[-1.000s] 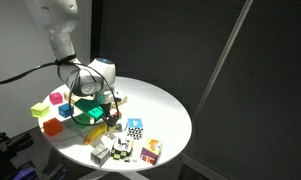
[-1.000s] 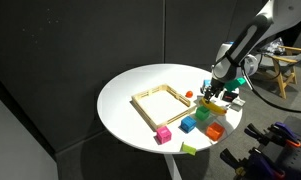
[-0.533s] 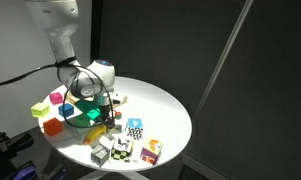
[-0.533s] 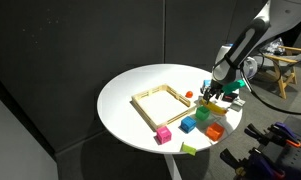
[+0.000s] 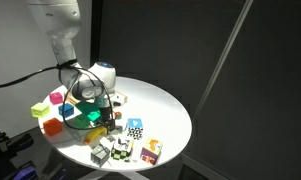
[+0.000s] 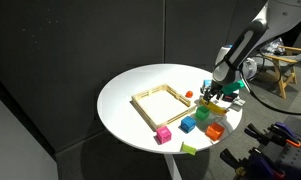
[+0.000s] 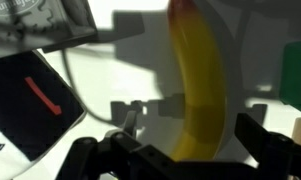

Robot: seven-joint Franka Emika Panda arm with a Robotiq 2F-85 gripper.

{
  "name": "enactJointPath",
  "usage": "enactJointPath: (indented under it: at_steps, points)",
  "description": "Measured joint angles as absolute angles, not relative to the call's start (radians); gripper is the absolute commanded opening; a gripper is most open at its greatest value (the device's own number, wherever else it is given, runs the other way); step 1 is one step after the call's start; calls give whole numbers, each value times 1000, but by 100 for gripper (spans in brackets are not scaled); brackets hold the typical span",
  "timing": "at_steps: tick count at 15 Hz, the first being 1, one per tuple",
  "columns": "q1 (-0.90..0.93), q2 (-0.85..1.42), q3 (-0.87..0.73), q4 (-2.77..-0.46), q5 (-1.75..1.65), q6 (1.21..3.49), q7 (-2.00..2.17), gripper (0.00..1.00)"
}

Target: Pick up the yellow banana toy, turn it ninety degrees anticlockwise and put it at the edge of the table

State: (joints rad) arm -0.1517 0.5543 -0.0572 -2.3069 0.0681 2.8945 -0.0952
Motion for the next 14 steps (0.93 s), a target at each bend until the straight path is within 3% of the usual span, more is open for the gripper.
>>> enactJointPath:
  at_steps: [7, 8, 9, 14]
  points:
    - [-149, 578, -63, -2292, 68, 2895, -88, 100]
    - [-148, 581, -64, -2291, 68, 2895, -86, 75]
    - [-147, 583, -64, -2290, 68, 2895, -86, 74]
    - [-145, 586, -64, -2287, 68, 2895, -85, 34]
